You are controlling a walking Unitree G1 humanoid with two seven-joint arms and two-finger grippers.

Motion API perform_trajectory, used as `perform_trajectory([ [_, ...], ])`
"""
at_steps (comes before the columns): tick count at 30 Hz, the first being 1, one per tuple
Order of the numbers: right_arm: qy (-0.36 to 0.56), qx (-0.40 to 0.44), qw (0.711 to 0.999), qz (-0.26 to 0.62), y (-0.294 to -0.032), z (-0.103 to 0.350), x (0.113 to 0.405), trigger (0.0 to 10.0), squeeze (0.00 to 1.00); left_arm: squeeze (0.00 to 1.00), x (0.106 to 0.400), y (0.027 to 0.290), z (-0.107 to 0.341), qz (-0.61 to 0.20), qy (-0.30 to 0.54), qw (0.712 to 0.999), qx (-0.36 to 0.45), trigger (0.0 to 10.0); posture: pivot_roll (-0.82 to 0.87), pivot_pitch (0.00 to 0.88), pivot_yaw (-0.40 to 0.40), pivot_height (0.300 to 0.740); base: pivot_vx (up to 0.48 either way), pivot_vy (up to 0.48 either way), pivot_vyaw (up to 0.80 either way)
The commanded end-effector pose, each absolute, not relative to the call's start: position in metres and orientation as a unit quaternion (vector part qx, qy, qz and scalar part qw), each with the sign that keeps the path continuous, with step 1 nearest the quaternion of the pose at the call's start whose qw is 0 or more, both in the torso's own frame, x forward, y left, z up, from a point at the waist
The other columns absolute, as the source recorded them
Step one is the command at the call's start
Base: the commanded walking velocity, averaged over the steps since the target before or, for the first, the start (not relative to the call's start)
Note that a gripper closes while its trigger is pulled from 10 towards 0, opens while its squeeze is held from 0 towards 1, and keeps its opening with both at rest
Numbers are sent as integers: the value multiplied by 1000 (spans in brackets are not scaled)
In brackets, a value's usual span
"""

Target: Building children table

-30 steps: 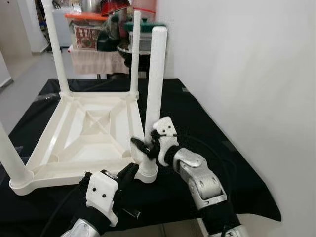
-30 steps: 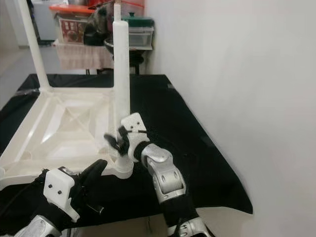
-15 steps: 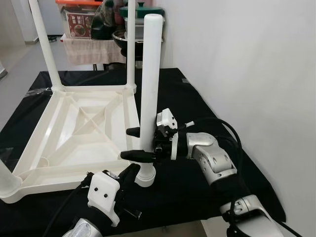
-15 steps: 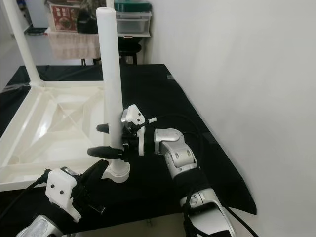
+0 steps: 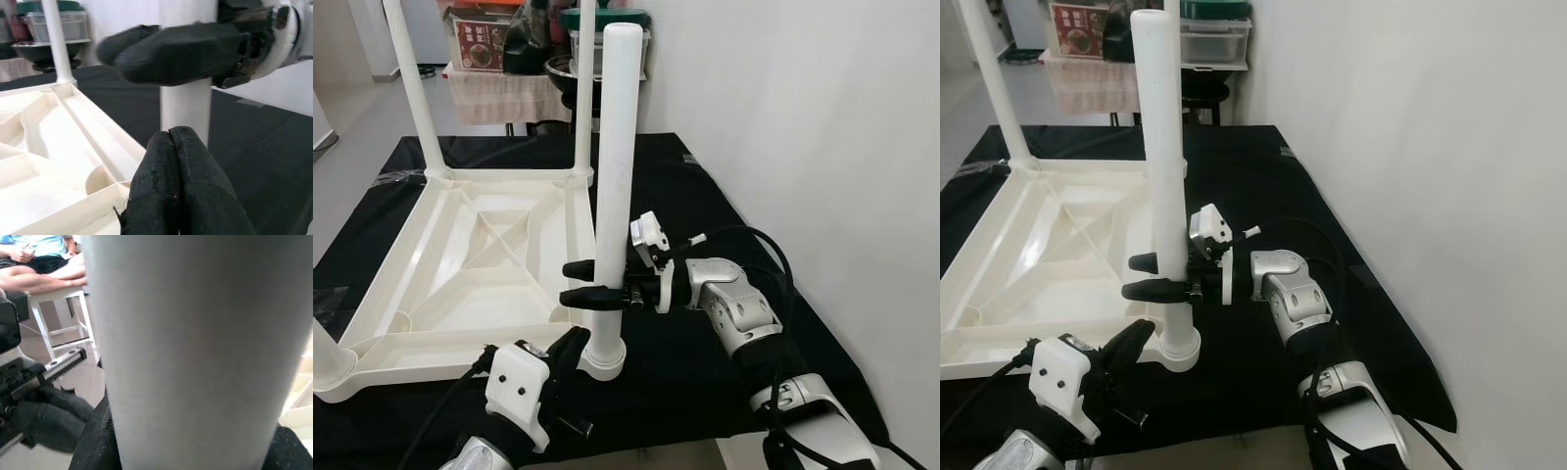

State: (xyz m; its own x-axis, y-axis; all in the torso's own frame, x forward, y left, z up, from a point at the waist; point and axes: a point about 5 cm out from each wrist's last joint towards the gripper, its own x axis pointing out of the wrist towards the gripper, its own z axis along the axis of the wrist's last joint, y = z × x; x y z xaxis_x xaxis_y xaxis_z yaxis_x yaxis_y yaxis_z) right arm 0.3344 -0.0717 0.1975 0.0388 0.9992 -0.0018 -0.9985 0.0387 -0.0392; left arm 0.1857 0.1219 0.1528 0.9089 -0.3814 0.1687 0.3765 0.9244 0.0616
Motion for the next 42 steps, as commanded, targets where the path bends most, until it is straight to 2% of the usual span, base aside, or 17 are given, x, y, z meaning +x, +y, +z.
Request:
perform_trajectory([
  [1,-21,-29,736,676,-80,201,334,0,0,0,184,121,153,-197,-89,976,12,10000,69,14,-86,740,0,0,0],
  [4,-15,-42,769,638,-85,197,333,0,0,0,184,121,154,-196,-90,976,12,10000,67,19,-88,740,0,0,0],
  [6,26,-50,880,472,-78,174,335,0,0,0,183,123,155,-196,-90,976,13,10000,60,36,-89,740,0,0,0],
  [7,26,-50,880,472,-78,174,335,0,0,0,183,123,155,-196,-90,976,13,10000,60,36,-89,740,0,0,0],
  [8,48,-40,935,348,-77,162,331,0,0,0,183,124,156,-195,-91,976,13,10000,58,39,-85,740,0,0,0],
  [13,66,-25,950,304,-57,148,301,0,0,0,183,125,156,-196,-90,976,15,10000,54,39,-65,740,0,0,0],
  [20,50,-36,954,294,-57,153,312,0,0,0,185,126,155,-200,-87,976,13,10000,70,32,-58,740,0,0,0],
  [21,55,-45,954,291,-58,151,312,6745,0,0,185,126,155,-199,-87,976,14,10000,74,29,-63,740,0,0,0],
  [23,58,-51,955,286,-58,150,313,6745,0,0,185,126,155,-198,-87,976,15,10000,74,29,-63,740,0,0,0],
  [24,61,-53,954,289,-57,150,312,10000,0,0,185,126,154,-197,-87,976,15,10000,77,29,-71,740,0,0,0],
  [25,61,-53,954,289,-57,150,312,10000,0,0,185,126,154,-197,-87,976,15,10000,77,29,-71,740,0,0,0],
  [26,57,-48,951,299,-57,152,312,10000,1000,0,185,125,154,-197,-87,976,15,10000,78,29,-72,740,0,0,0],
  [32,13,-40,881,471,-56,170,319,10000,1000,0,186,124,153,-198,-88,976,14,10000,87,23,-85,740,0,0,0],
  [33,7,-39,862,505,-58,174,321,10000,278,0,186,124,153,-198,-88,976,14,10000,89,20,-87,740,0,0,0],
  [34,7,-39,862,505,-58,174,321,10000,278,0,186,124,153,-198,-88,976,14,10000,89,20,-87,740,0,0,0],
  [35,0,-47,849,527,-60,177,323,10000,0,0,186,124,153,-198,-88,976,14,10000,91,19,-89,740,0,0,0],
  [42,2,-48,798,601,-70,191,341,10000,0,0,187,123,153,-196,-89,976,15,10000,104,11,-97,740,0,0,0],
])
